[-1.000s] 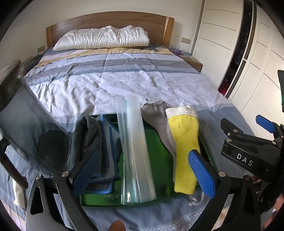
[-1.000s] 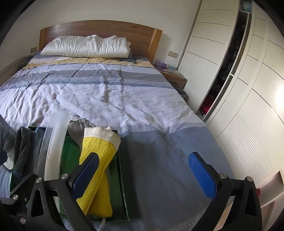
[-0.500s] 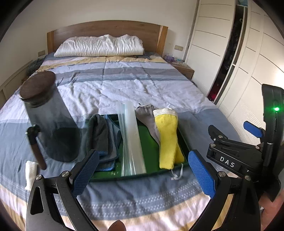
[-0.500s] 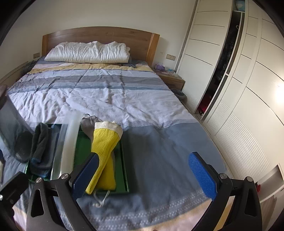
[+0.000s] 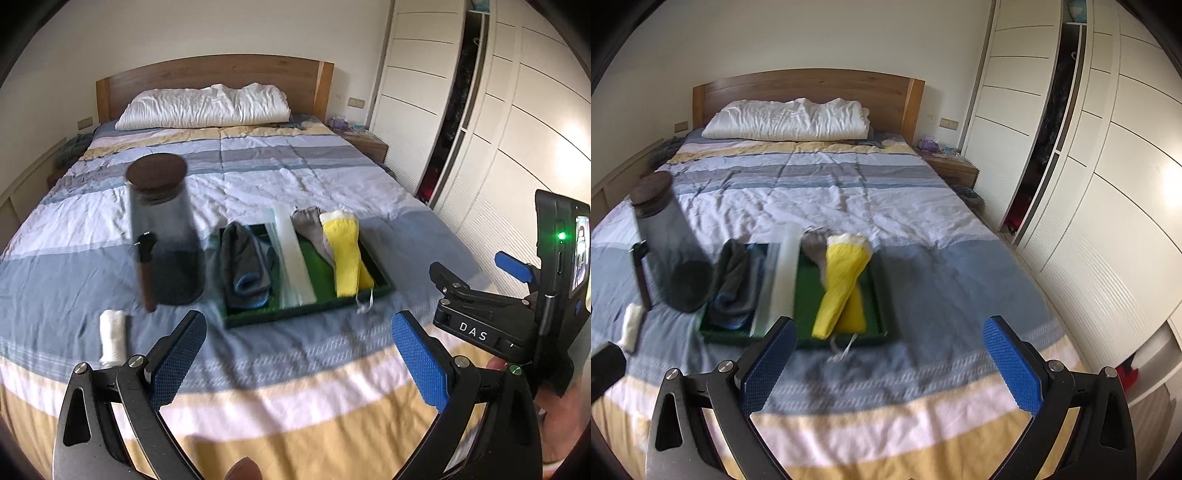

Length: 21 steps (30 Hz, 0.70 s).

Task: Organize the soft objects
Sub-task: 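Withdraw both tools from the tray toward the white towel and tissue pack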

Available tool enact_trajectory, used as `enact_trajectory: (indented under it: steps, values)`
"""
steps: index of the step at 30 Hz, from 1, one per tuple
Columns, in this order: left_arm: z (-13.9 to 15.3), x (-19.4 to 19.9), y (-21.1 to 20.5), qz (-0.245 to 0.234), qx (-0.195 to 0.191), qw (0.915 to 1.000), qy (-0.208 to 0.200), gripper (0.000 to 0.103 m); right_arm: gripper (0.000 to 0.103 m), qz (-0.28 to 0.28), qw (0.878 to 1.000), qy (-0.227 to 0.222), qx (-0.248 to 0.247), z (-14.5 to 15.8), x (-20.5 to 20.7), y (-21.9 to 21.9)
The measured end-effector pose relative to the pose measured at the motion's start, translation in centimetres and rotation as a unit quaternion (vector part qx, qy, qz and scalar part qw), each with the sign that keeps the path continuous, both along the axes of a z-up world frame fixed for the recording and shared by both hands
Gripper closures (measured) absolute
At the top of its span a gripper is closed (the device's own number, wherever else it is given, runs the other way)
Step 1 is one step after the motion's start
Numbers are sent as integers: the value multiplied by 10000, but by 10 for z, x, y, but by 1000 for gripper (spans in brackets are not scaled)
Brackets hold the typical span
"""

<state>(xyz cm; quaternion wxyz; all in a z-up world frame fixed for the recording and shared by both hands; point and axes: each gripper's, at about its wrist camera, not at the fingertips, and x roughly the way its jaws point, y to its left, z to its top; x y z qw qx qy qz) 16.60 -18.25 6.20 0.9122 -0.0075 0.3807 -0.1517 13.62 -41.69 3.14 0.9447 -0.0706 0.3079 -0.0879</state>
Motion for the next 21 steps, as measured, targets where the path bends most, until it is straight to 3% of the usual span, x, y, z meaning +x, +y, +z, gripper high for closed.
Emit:
enact_trajectory:
  steps: [5,12,21]
  values:
    - [6,-21,46,4,249,9997,-19,4,0,269,9996,63,42,-3,-42,31]
    - [4,-36,130,434,524,9976,-97,4,0,955,9945,388,188,-27,-82,102]
    - [-27,-28,216,991,429,9940,145,4,0,1624,9780,1118,686,-90,-92,200]
